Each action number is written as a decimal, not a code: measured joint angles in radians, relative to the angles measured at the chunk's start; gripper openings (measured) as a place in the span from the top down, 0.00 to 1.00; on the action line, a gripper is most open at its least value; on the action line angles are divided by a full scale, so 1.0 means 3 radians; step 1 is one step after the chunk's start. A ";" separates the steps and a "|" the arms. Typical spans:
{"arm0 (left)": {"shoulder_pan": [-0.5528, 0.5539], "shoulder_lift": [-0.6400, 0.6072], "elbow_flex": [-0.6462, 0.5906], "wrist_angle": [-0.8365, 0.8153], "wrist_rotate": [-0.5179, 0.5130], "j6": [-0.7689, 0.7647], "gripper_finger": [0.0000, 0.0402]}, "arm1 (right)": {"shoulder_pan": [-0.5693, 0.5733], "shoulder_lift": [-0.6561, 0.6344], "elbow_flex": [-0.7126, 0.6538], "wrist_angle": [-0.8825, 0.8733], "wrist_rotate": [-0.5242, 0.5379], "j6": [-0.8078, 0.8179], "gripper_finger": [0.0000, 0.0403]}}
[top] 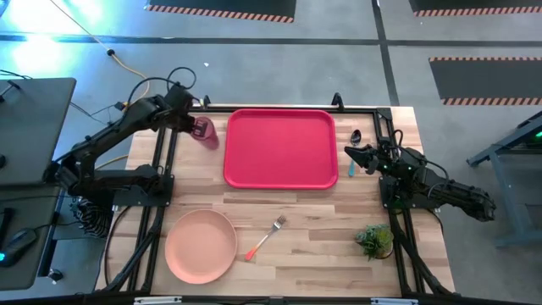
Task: Pick and place plate/cup/fork/spoon on tray
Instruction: Put the pink cup to the top left side of the red serving tray
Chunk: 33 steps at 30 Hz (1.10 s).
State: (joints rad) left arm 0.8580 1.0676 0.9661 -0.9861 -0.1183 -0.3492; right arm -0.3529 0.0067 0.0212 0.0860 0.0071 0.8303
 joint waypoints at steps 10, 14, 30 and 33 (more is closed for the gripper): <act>-0.0063 -0.0179 0.0005 0.0961 0.0307 -0.0137 0.99 | 0.0000 0.0001 0.0000 0.0000 0.0001 0.0000 0.73; -0.0098 -0.0174 0.0005 0.1386 0.0310 -0.0137 0.99 | 0.0000 0.0001 0.0000 0.0000 0.0001 0.0003 0.73; -0.0143 0.0018 0.0073 0.1839 0.0438 0.0038 0.99 | -0.0001 0.0000 0.0000 0.0000 0.0201 0.0024 0.73; -0.0143 0.0209 0.0303 0.1578 0.0443 0.0081 0.99 | -0.0001 0.0000 0.0000 0.0000 0.0201 0.0024 0.73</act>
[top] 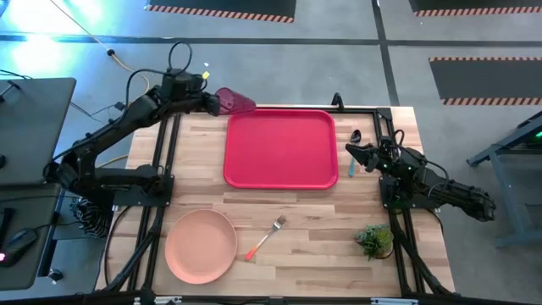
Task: Pick and place plate/cup/fork/spoon on tray
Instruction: Put the pink cup to the top left side of the red serving tray
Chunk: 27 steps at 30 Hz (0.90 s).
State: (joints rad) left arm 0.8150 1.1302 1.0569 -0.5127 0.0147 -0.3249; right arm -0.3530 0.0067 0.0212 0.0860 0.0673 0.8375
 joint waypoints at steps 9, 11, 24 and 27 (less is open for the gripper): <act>0.0009 0.0696 0.0737 -0.0674 -0.0255 0.0242 0.99 | 0.0001 0.0001 0.0000 0.0000 0.0013 0.0000 0.73; 0.0009 0.0842 0.0851 -0.0771 -0.0253 0.0247 0.99 | 0.0000 0.0001 0.0000 0.0001 0.0013 0.0000 0.73; 0.0009 0.1476 0.1135 -0.1093 -0.0135 0.0227 0.99 | 0.0001 0.0000 0.0000 0.0001 0.0014 0.0000 0.73; 0.0009 0.1544 0.1135 -0.1167 -0.0124 0.0225 0.99 | 0.0001 0.0001 0.0000 0.0001 0.0013 0.0001 0.73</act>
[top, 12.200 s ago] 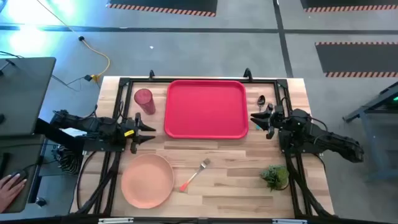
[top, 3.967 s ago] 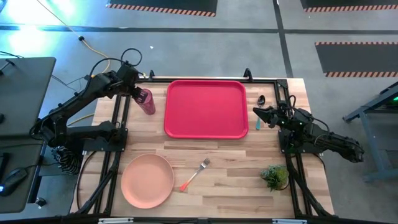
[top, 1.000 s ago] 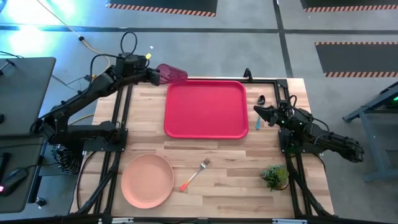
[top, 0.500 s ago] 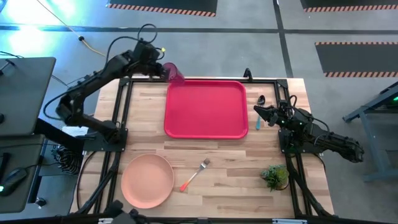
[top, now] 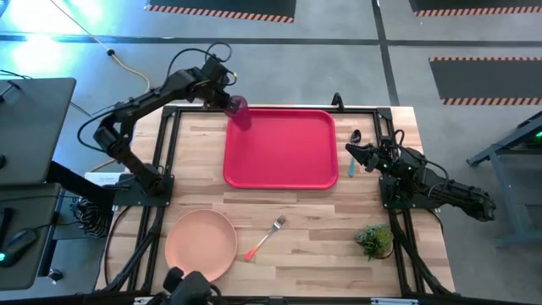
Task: Pick and place plate/cup/fork/spoon on tray
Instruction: Put the pink cup to the top left side of the red serving tray
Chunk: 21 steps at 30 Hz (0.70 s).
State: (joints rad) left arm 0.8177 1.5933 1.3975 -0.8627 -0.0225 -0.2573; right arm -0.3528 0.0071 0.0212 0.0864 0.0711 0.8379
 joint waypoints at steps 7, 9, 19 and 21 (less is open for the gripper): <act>0.0000 0.0160 0.0000 -0.0043 0.0014 -0.0004 0.99 | 0.0000 -0.0001 0.0000 -0.0001 -0.0017 0.0061 0.73; 0.0000 0.0195 0.0000 -0.0041 0.0013 -0.0004 0.99 | -0.0001 0.0000 0.0000 -0.0001 -0.0032 0.0061 0.73; 0.0006 0.0266 0.0001 -0.0016 -0.0006 -0.0005 0.97 | -0.0001 -0.0001 0.0001 -0.0093 -0.0037 0.0057 0.73; 0.0006 0.0268 0.0001 -0.0016 -0.0016 -0.0004 0.95 | -0.0001 -0.0001 0.0001 -0.0153 -0.0037 0.0060 0.73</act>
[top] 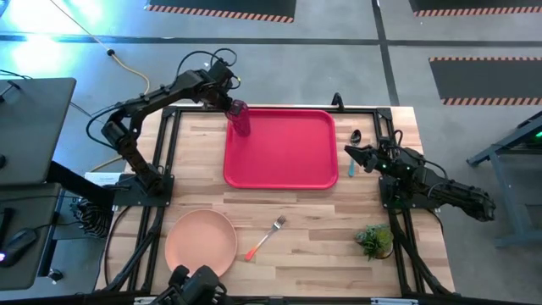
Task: Pick and place plate/cup/fork/spoon on tray
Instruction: Put the pink cup to the top left side of the red serving tray
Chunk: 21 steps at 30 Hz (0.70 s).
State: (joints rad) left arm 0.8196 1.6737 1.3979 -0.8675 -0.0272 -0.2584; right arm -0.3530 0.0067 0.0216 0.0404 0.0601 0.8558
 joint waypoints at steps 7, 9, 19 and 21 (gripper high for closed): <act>-0.0001 0.0009 -0.0001 -0.0010 0.0002 0.0003 0.88 | 0.0000 0.0000 0.0000 -0.0056 0.0000 0.0000 0.73; -0.0001 0.0009 -0.0001 -0.0008 0.0002 0.0003 0.86 | 0.0000 0.0000 0.0000 -0.0056 0.0000 0.0000 0.73; -0.0001 0.0009 -0.0004 0.0023 0.0108 0.0086 0.79 | 0.0000 0.0000 0.0000 -0.0058 0.0000 0.0000 0.73; 0.0000 0.0009 -0.0004 0.0046 0.0152 0.0086 0.78 | 0.0000 0.0000 0.0000 -0.0058 0.0000 0.0000 0.73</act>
State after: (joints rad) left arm 0.8195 1.6764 1.3968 -0.8536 0.0184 -0.2325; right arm -0.3531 0.0067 0.0216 0.0231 0.0601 0.8558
